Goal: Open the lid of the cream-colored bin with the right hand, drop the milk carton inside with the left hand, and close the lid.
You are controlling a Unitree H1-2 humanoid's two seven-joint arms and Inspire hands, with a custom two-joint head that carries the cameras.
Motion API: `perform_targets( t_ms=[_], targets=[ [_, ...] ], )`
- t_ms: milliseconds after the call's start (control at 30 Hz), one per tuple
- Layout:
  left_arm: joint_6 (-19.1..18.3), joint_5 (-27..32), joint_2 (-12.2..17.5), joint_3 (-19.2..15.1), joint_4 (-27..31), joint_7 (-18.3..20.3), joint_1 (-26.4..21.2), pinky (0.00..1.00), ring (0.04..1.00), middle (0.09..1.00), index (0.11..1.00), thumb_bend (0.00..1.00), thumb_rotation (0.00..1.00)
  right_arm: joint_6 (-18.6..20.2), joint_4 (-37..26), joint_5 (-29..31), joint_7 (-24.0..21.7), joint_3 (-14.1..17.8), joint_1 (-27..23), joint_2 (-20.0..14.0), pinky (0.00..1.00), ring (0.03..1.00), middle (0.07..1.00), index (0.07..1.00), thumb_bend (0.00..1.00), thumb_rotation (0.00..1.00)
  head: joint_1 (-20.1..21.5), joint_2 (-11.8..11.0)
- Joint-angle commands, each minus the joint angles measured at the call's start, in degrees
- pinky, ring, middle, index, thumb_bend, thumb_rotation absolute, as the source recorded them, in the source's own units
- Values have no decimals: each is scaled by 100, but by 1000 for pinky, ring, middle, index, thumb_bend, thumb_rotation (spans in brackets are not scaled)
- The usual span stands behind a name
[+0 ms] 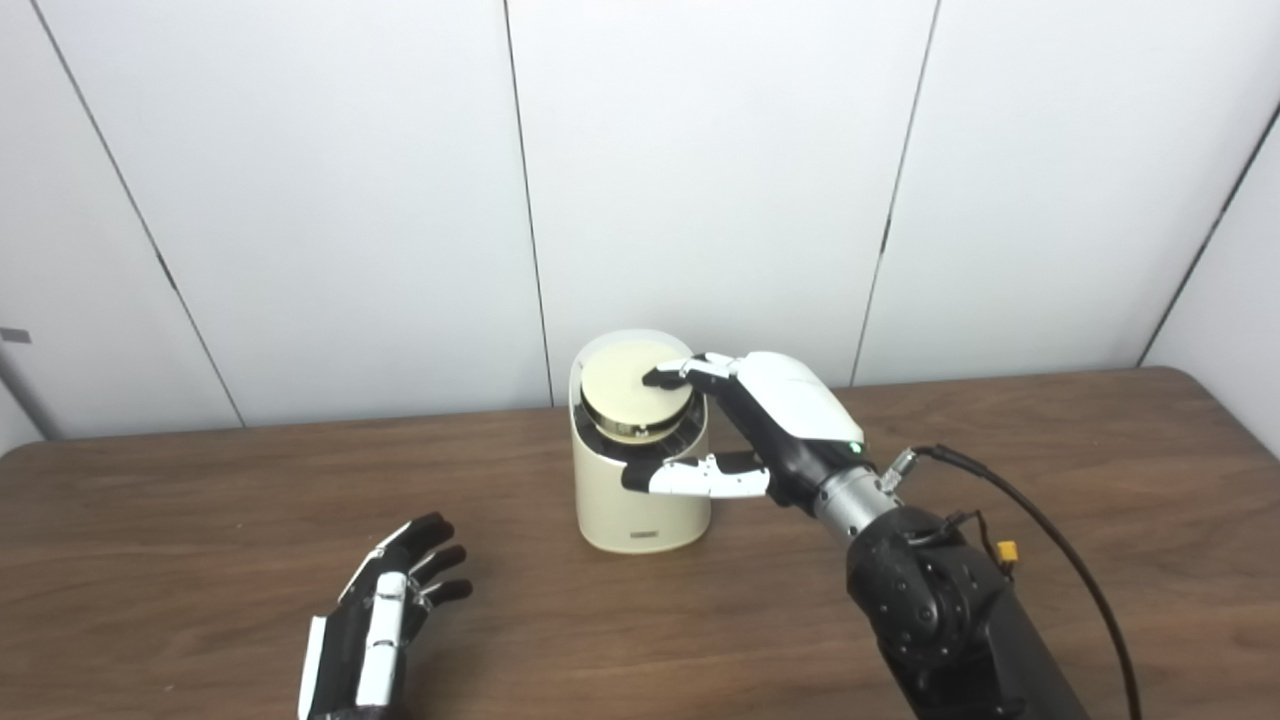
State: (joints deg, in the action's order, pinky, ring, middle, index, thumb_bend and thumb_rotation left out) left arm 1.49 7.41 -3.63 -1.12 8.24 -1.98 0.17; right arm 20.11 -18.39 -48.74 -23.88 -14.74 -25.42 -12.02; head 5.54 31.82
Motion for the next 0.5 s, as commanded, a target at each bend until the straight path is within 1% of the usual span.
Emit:
perform_targets(
  t_ms=[0, 67, 133, 300, 333, 367, 467],
  targets=[
    [81, -19, -42, 18, 235, 3, -203, 641, 745, 783, 775, 432, 751, 51, -65, -36, -114, -27, -122, -102, 916, 914, 813, 795, 759, 807, -5, 4],
    [95, 7, -56, 6, 219, 24, -233, 642, 747, 786, 774, 436, 750, -5, 53, -161, -143, -131, -124, -167, 915, 911, 819, 798, 765, 787, -17, -1],
    [103, -2, -62, 1, 216, 26, -258, 646, 749, 788, 773, 433, 746, -152, 211, -425, -144, -326, -151, -277, 905, 902, 823, 799, 775, 789, -28, -4],
    [78, -1, -60, -9, 246, 26, -298, 634, 754, 791, 778, 434, 744, -441, 596, -1511, -316, -970, -316, -585, 947, 924, 845, 819, 779, 840, -2, 18],
    [67, 1, -61, -12, 262, 23, -305, 633, 755, 792, 776, 434, 741, -512, 668, -1683, -367, -1088, -361, -634, 972, 934, 848, 823, 776, 839, 11, 38],
    [58, 2, -62, -13, 274, 20, -312, 631, 755, 793, 776, 434, 738, -565, 714, -1792, -404, -1153, -390, -661, 986, 940, 850, 825, 774, 839, 23, 56],
    [36, -6, -66, -17, 255, 15, -361, 627, 752, 791, 775, 439, 736, -775, 919, -2254, -290, -1378, -406, -699, 999, 934, 849, 816, 745, 832, 70, 85]
  ],
)
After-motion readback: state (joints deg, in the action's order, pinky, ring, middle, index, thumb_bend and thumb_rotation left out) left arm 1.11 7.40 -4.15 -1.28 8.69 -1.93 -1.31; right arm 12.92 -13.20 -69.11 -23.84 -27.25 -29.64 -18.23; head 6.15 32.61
